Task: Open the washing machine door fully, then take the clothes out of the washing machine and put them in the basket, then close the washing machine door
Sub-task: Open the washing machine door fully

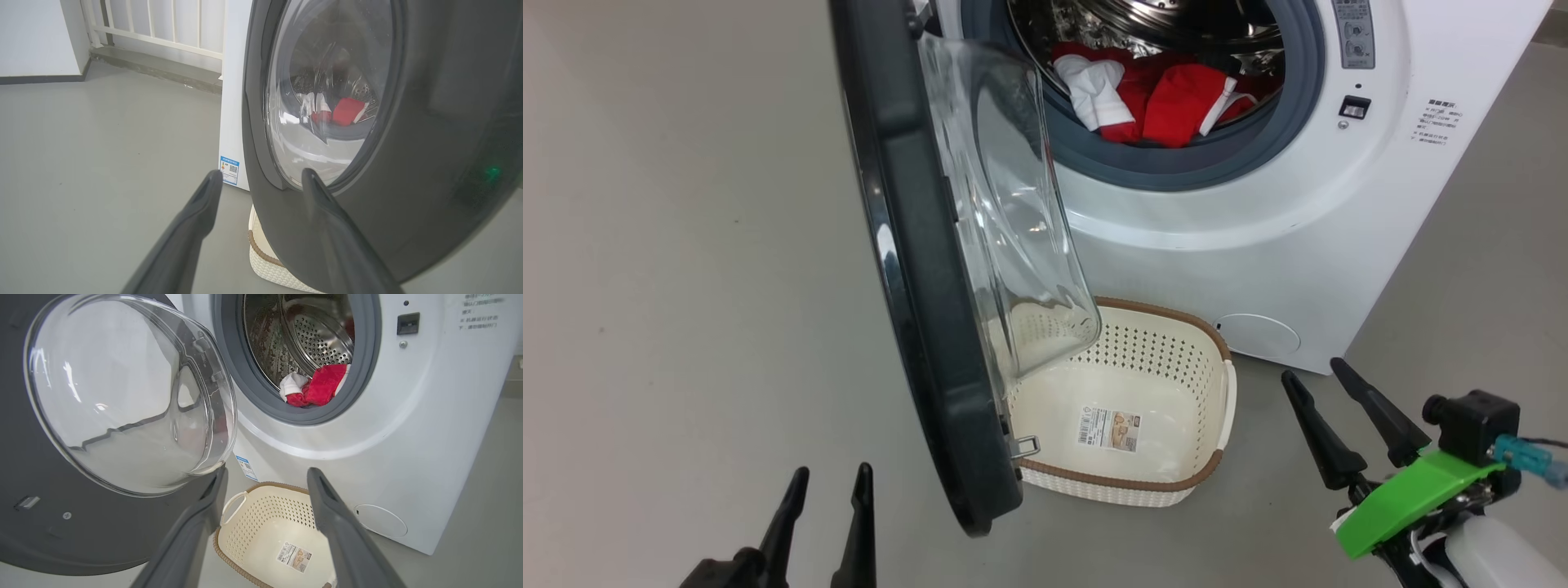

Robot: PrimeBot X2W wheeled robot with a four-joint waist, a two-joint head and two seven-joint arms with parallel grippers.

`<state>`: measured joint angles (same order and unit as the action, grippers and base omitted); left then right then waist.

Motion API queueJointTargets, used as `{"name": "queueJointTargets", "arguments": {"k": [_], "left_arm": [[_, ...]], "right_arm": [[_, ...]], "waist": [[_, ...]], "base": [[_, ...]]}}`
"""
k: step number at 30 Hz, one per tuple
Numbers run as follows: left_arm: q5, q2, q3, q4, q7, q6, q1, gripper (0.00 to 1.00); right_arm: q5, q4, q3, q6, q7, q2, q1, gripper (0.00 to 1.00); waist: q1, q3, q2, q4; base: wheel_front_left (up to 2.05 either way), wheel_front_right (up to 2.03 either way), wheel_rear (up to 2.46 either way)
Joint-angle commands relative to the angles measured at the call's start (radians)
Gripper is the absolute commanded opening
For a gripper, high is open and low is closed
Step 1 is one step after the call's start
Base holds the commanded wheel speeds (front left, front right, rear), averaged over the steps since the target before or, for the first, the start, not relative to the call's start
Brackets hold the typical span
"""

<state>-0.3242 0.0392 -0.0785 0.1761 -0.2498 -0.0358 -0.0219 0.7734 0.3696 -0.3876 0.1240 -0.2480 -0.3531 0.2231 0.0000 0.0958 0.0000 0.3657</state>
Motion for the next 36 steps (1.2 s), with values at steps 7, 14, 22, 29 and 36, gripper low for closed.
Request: {"name": "queueJointTargets", "arguments": {"k": [7,14,22,29,36], "left_arm": [[0.002,0.011,0.036,-0.027,-0.012,0.002,0.026,1.0],[-0.002,0.011,0.034,-0.025,-0.012,0.002,0.026,1.0],[-0.001,0.011,0.032,-0.024,-0.012,0.004,0.022,1.0],[-0.012,0.011,0.036,-0.032,-0.012,0.001,0.029,0.0],[-0.04,0.011,0.071,-0.219,-0.012,0.01,0.075,0.0]], "right_arm": [[-0.248,-0.111,0.169,0.007,-0.014,0.078,-0.112,1.0],[-0.301,-0.104,0.198,0.007,-0.014,0.115,-0.172,1.0],[-0.307,-0.099,0.202,0.007,-0.014,0.127,-0.18,1.0],[-0.308,-0.099,0.208,0.007,-0.014,0.132,-0.185,1.0],[-0.307,-0.106,0.2,0.007,-0.014,0.135,-0.189,1.0]], "waist": [[0.0,-0.003,0.0,0.002],[0.0,-0.007,0.0,0.007],[0.0,-0.016,0.0,0.004],[0.0,-0.028,0.0,-0.001],[0.0,-0.034,0.0,-0.005]], "base": [[0.0,0.0,0.0],[0.0,0.0,0.0],[0.0,0.0,0.0],[0.0,0.0,0.0],[0.0,0.0,0.0]]}}
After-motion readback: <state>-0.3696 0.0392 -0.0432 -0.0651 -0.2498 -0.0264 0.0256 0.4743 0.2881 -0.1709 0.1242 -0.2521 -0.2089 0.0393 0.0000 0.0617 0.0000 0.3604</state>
